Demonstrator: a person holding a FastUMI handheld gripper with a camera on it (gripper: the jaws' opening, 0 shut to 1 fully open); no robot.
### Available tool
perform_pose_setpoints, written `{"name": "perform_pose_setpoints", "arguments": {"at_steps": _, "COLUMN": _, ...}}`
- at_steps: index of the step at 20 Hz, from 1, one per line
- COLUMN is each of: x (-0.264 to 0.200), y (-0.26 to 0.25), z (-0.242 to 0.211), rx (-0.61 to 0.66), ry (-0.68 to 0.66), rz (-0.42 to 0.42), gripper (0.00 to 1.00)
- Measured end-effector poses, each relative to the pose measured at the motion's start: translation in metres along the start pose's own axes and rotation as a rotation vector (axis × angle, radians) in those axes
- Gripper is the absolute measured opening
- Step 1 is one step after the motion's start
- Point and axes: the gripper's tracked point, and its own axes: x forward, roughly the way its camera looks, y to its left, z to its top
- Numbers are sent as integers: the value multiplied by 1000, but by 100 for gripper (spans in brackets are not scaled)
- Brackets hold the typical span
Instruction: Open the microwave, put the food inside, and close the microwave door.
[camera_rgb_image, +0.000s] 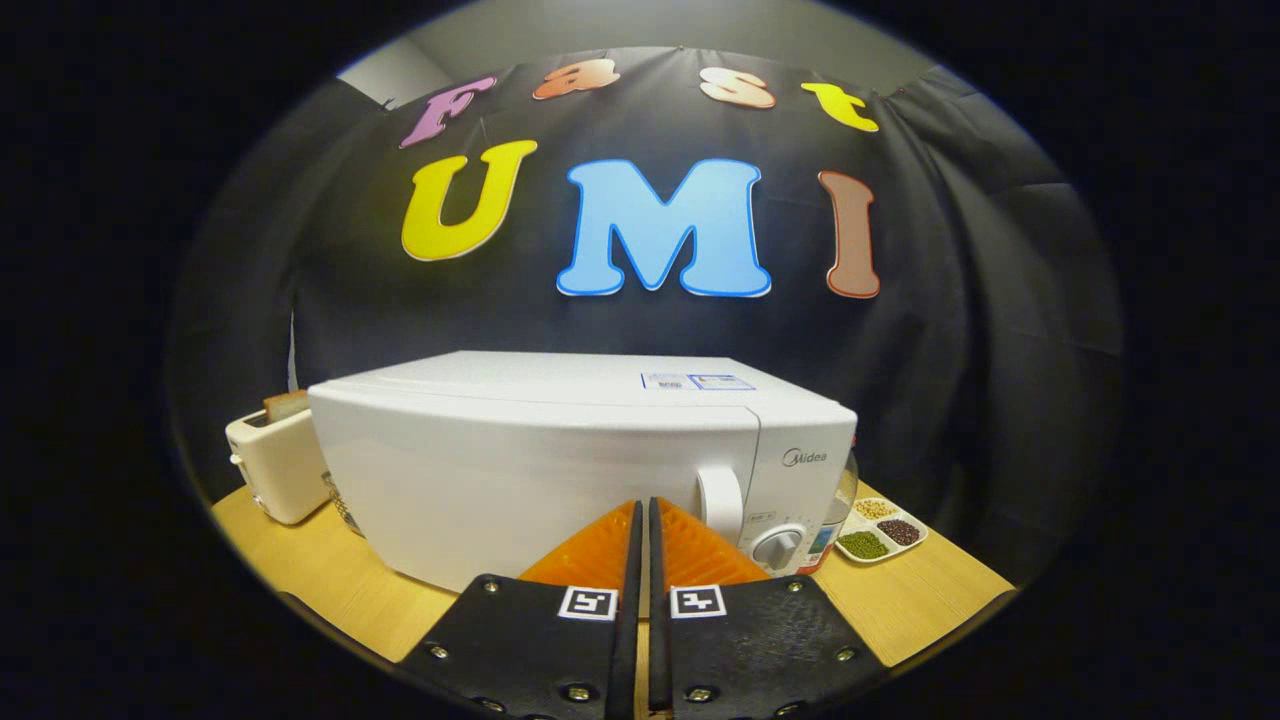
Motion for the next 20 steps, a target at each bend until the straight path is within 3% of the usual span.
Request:
{"name": "perform_pose_setpoints", "arguments": {"at_steps": 9, "x": -185, "y": 43, "z": 87, "rx": 59, "ry": -93, "rz": 259, "gripper": 5}}
{"name": "perform_pose_setpoints", "arguments": {"at_steps": 13, "x": -230, "y": 41, "z": 130, "rx": 55, "ry": -142, "rz": 300, "gripper": 5}}
{"name": "perform_pose_setpoints", "arguments": {"at_steps": 17, "x": -246, "y": 31, "z": 148, "rx": 5, "ry": -191, "rz": 274, "gripper": 5}}
{"name": "perform_pose_setpoints", "arguments": {"at_steps": 18, "x": -251, "y": 36, "z": 145, "rx": 6, "ry": -191, "rz": 296, "gripper": 10}}
{"name": "perform_pose_setpoints", "arguments": {"at_steps": 20, "x": -257, "y": 41, "z": 138, "rx": -6, "ry": -176, "rz": 319, "gripper": 72}}
